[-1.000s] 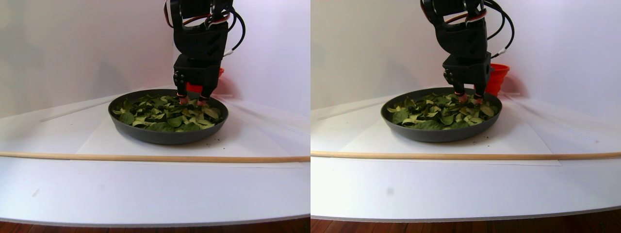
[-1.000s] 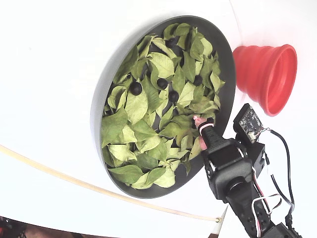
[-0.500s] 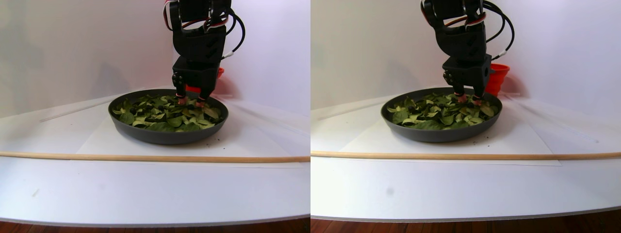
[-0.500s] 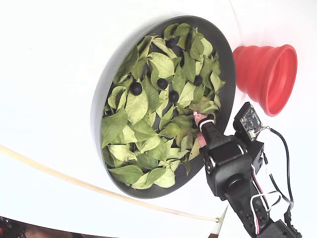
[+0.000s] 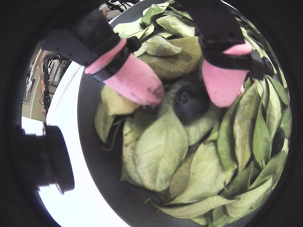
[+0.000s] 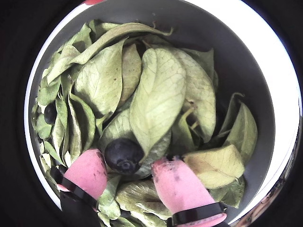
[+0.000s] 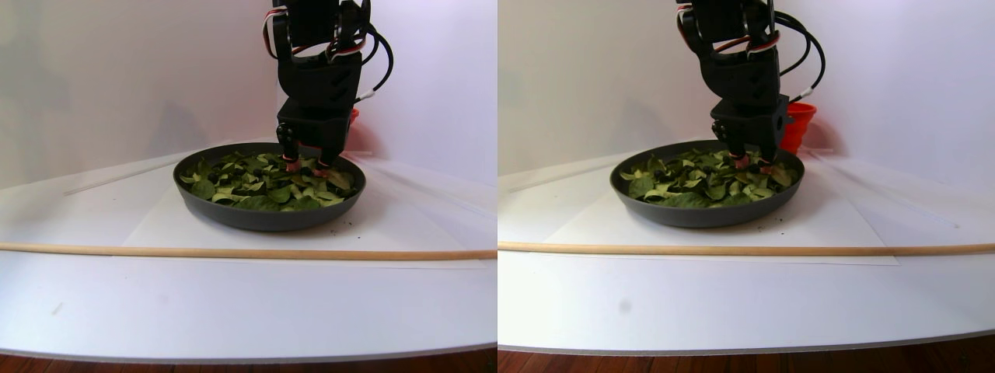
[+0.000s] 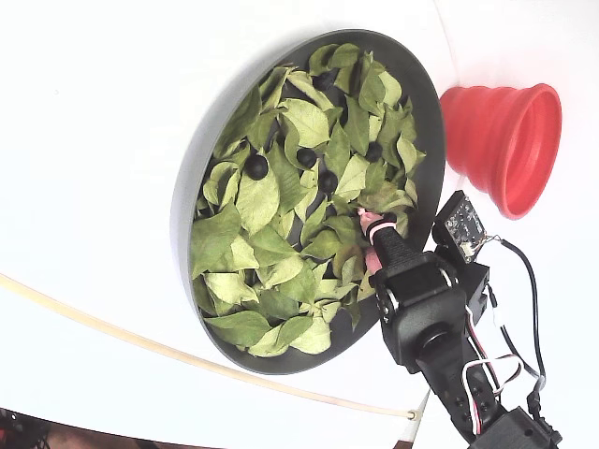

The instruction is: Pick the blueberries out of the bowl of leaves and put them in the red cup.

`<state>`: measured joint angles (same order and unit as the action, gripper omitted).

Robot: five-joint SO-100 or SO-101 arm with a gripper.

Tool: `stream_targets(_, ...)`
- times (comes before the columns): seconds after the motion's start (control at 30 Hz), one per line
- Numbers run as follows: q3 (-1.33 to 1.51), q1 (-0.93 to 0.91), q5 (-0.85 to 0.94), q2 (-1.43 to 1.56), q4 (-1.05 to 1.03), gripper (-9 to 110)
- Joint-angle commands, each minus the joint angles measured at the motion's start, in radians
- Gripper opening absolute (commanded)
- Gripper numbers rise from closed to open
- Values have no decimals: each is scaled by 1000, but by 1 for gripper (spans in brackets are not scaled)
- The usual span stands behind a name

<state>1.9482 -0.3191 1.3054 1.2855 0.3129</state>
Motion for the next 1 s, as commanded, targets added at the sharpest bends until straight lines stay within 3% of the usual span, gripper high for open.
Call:
stream_targets(0.0,-43,-12,-17,21,18,19)
stream_targets(0.97,-41,-17,-2,-81,86,15)
